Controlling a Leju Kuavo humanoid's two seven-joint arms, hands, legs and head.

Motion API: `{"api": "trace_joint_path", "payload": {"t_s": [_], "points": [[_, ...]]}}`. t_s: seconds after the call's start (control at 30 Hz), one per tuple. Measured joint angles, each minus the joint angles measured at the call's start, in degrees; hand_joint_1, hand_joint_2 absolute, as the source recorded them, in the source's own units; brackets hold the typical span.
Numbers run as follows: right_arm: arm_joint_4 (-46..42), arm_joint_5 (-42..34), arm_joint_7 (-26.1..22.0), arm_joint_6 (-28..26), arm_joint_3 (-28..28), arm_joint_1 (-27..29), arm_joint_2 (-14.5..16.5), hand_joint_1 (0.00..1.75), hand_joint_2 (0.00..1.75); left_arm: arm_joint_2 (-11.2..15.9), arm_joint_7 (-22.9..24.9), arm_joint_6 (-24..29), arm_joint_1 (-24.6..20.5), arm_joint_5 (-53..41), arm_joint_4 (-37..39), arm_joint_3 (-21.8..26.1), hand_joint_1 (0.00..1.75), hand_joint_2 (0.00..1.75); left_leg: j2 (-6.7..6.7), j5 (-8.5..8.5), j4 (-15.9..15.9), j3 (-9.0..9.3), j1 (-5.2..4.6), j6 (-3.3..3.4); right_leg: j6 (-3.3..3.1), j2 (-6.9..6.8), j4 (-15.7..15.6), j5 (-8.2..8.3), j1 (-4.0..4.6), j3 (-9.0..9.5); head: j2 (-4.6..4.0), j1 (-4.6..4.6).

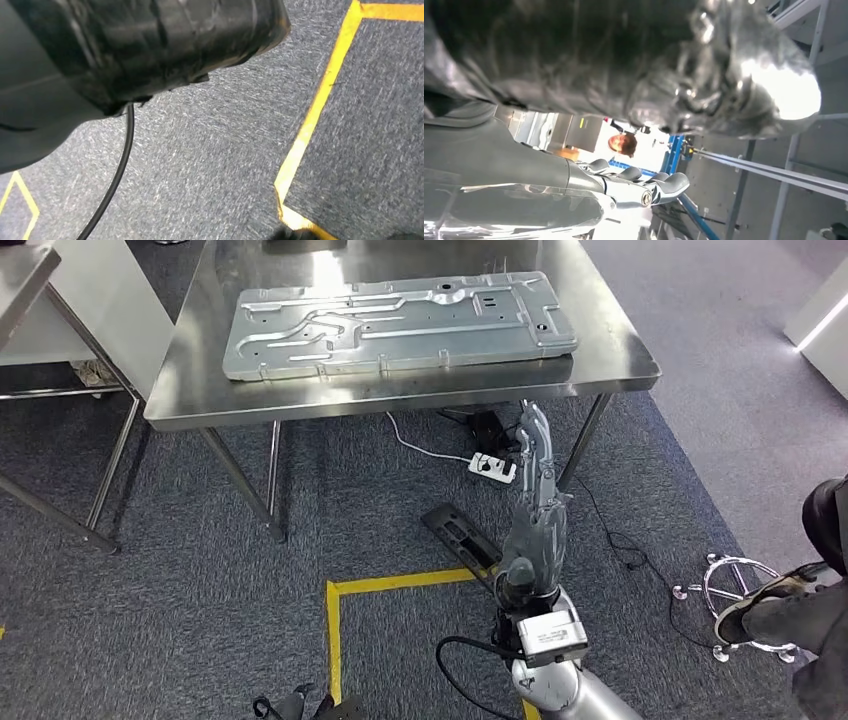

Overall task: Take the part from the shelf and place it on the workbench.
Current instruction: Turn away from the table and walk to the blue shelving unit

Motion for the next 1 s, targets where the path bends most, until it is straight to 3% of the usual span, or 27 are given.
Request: {"api": "trace_joint_path", "payload": {"t_s": [0.07,0.13,0.2,0.27,0.3,0.33,0.37,0.4,0.47,0.53,0.6,0.67,0.77,0.8,0.83,0.87,0.93,1.0], "points": [[0.0,-0.2,-0.1,0.0,-0.7,0.4,0.1,0.00,0.00,0.0,0.3,-0.3,-0.1,-0.3,0.0,0.0,0.00,0.00,-0.16,-1.33,-3.8,1.58,-0.16,0.85,0.66,-0.25,-0.1,1.08,0.10,-0.40,0.00,0.07],[0.0,-0.4,-0.3,0.0,-1.5,1.0,0.1,0.00,0.00,-0.2,1.3,-1.3,0.1,-0.7,0.0,0.0,0.00,0.00,-0.30,-0.62,-3.9,1.06,-0.10,1.84,1.26,-0.37,0.5,0.65,-0.08,-0.73,0.00,0.13],[0.0,-0.6,-0.4,0.0,-2.1,1.4,0.1,0.00,0.00,-0.4,2.3,-2.5,0.4,-1.1,0.1,0.0,0.00,0.00,-0.44,0.39,-3.9,0.50,-0.11,2.55,1.63,-0.18,5.2,-3.22,-0.26,-2.34,0.00,0.24],[0.1,-0.3,-0.4,0.0,-2.4,1.5,0.1,0.00,0.00,-0.5,2.7,-3.1,0.5,-1.7,0.1,0.0,0.00,0.00,-0.75,1.38,-3.8,-0.50,-0.25,2.86,1.75,-0.04,12.8,-8.19,-0.24,-4.57,0.00,0.33],[0.2,0.0,-0.4,0.0,-2.6,1.7,0.1,0.00,0.00,-0.5,2.8,-3.1,0.5,-2.1,0.1,-0.1,0.00,0.00,-1.02,1.84,-3.7,-1.11,-0.31,2.91,1.73,0.02,15.3,-9.49,-0.23,-4.86,0.00,0.34],[0.2,0.4,-0.3,0.0,-2.7,2.0,0.1,0.00,0.00,-0.6,2.8,-3.1,0.6,-2.5,0.1,-0.1,0.00,0.00,-1.38,2.23,-3.6,-1.68,-0.37,2.90,1.65,0.10,15.9,-9.76,-0.22,-4.15,0.00,0.34],[0.3,0.8,-0.1,0.0,-2.8,2.2,0.1,0.00,0.00,-0.6,2.8,-3.0,0.6,-2.9,0.2,-0.1,0.00,0.00,-1.82,2.53,-3.5,-2.16,-0.40,2.85,1.47,0.28,14.2,-9.02,-0.21,-2.29,0.00,0.34],[0.3,1.2,0.1,0.0,-3.0,2.4,0.1,0.00,0.00,-0.7,2.8,-3.0,0.7,-3.3,0.2,-0.2,0.00,0.00,-2.31,2.72,-3.2,-2.54,-0.42,2.79,1.19,0.91,10.6,-7.74,-0.20,0.51,0.00,0.34],[0.2,1.6,0.3,0.0,-3.4,2.6,0.1,0.00,0.00,-1.0,2.8,-2.7,0.7,-4.0,0.2,-0.3,0.00,0.00,-3.27,2.95,-2.7,-3.33,-0.45,2.53,0.54,3.13,3.3,-6.43,-0.25,5.46,0.00,0.29],[0.1,1.8,0.3,0.0,-3.7,3.0,0.1,0.00,0.00,-1.3,2.8,-2.6,0.5,-4.2,0.2,-0.5,0.00,0.00,-4.21,3.20,-2.2,-4.07,-0.27,2.00,0.22,4.14,0.4,-6.63,-0.12,7.02,0.00,0.32],[0.1,1.8,0.4,0.0,-3.9,3.2,0.2,0.00,0.00,-1.5,2.8,-2.6,0.6,-4.3,0.2,-0.8,0.00,0.00,-4.98,3.40,-2.1,-4.56,-0.05,1.38,0.05,3.00,-0.1,-6.37,-0.12,7.02,0.00,0.37],[0.1,1.8,0.5,0.0,-4.0,3.2,0.3,0.00,0.00,-1.6,2.9,-2.5,0.7,-4.5,0.2,-1.0,0.00,0.00,-3.72,2.01,-0.2,-5.64,-0.10,0.82,-0.37,1.66,-0.8,-5.91,-0.39,7.23,0.00,0.17],[0.1,1.5,0.6,0.0,-4.0,3.2,0.5,0.00,0.00,-1.6,3.2,-2.5,0.5,-4.7,0.3,-1.4,0.00,0.00,-1.11,-2.95,9.5,-10.24,0.10,-0.09,-0.78,-0.61,-1.1,-5.63,-0.36,7.09,0.00,-0.21],[0.2,1.3,0.6,0.0,-4.0,3.2,0.5,0.00,0.00,-1.6,3.3,-2.4,0.5,-4.7,0.3,-1.5,0.00,0.00,-0.85,-3.76,12.2,-11.52,0.25,-0.37,-0.77,-1.36,-1.0,-5.63,-0.33,6.95,0.00,-0.22],[0.2,1.1,0.5,0.0,-4.0,3.2,0.5,0.00,0.00,-1.6,3.5,-2.4,0.6,-4.7,0.3,-1.5,0.00,0.00,-0.67,-3.53,13.1,-11.90,0.40,-0.62,-0.76,-2.10,-0.8,-5.64,-0.32,6.79,0.00,-0.22],[0.3,0.9,0.4,0.0,-4.0,3.1,0.6,0.00,0.00,-1.6,3.7,-2.4,0.6,-4.7,0.3,-1.5,0.00,0.00,-0.37,-2.32,11.8,-11.17,0.55,-0.82,-0.71,-2.79,-0.6,-5.68,-0.35,6.66,0.00,-0.24],[0.3,0.3,0.2,0.0,-4.0,3.0,0.7,0.00,0.00,-1.5,4.2,-2.4,0.6,-4.6,0.3,-1.5,0.00,0.00,1.78,1.06,4.6,-7.38,0.67,-1.02,-0.43,-4.00,-0.2,-5.85,-0.35,6.49,0.00,-0.25],[0.4,-0.4,-0.2,0.1,-4.0,2.7,1.0,0.00,0.00,-1.5,4.7,-2.2,0.4,-4.4,0.3,-1.5,0.00,0.00,3.91,2.69,-0.8,-4.66,0.36,-0.53,0.08,-4.96,0.3,-6.09,-0.06,6.39,0.00,-0.18]]}}
